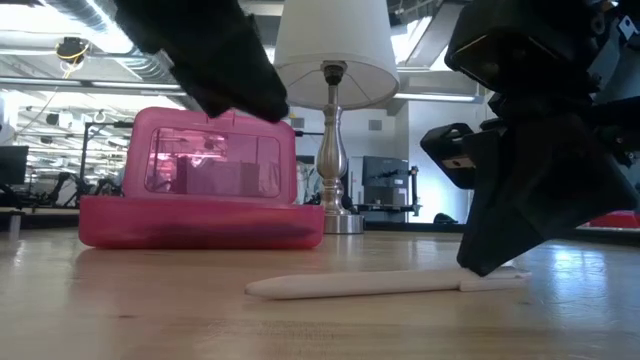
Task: Pick & place school supplies into a supply box
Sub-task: Put the light pink pen into the red supply box
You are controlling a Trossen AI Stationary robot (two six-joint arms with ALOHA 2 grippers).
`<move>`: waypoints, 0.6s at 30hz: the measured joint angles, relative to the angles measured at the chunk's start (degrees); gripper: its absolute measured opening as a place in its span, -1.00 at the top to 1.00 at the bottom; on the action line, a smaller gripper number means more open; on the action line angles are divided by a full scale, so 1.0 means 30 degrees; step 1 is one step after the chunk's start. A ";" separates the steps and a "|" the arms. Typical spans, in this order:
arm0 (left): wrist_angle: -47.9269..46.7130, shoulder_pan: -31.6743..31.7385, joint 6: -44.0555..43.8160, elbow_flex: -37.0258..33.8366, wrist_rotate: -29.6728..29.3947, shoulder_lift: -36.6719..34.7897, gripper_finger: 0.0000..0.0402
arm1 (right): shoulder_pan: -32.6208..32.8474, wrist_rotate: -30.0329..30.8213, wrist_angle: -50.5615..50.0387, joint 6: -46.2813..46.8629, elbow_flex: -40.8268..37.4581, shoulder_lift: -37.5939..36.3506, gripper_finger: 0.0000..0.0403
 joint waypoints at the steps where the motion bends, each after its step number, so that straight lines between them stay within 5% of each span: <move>1: 0.0354 -0.0008 0.0070 -0.0004 -0.0015 0.0210 0.70 | -0.0007 -0.0007 -0.0020 -0.0014 0.0000 0.0000 0.98; 18: 0.4835 -0.0708 -0.1180 -0.0007 0.0110 0.3611 0.59 | 0.0000 0.0183 -0.0031 0.0947 -0.0015 0.0000 0.96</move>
